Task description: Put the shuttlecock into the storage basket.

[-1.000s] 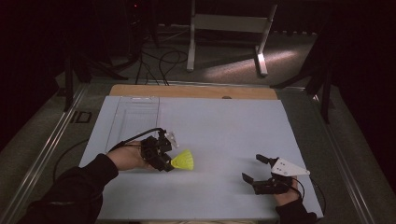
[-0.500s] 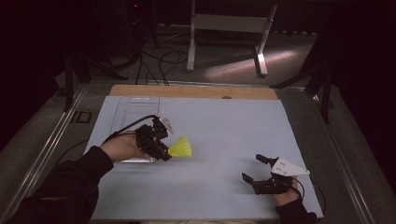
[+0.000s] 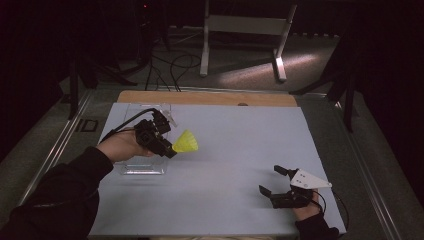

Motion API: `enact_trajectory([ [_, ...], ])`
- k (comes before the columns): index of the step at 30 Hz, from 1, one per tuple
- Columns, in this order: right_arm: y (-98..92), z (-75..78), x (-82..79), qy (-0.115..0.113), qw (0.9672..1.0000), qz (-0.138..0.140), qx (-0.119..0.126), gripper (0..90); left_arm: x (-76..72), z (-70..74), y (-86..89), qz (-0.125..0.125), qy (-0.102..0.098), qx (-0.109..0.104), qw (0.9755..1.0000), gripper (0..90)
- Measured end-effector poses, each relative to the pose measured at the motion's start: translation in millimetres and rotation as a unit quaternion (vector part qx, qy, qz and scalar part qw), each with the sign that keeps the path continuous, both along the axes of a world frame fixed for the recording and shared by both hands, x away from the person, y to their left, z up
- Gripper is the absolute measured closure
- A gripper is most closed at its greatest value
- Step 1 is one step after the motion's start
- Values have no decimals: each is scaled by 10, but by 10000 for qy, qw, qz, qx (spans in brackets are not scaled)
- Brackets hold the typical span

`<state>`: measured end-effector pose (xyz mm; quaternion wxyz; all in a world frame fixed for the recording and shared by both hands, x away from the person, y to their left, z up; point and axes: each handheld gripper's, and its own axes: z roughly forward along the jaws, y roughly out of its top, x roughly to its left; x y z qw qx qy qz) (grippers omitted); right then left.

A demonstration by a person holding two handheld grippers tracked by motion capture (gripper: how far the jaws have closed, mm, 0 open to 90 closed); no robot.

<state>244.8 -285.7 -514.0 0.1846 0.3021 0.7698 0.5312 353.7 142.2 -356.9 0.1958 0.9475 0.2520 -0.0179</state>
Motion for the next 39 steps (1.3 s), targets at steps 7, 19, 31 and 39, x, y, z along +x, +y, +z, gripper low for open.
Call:
enact_trajectory([
  [7, -2, 2, -1, -16, 10000, -4, 12, 89, 107, 102, 168, 289, -111, -49, 9995, 648],
  [19, 1, 3, -2, -9, 10000, 7, -3, 90, 194, 264, 467, 765, -266, -2, 9967, 649],
  [31, 7, -1, 0, 15, 10000, 12, -17, 90, 209, 242, 901, 1401, -267, 90, 9897, 649],
  [39, 12, -4, 0, 38, 10000, 7, -25, 90, 170, 140, 1146, 1806, -135, 158, 9833, 649],
])
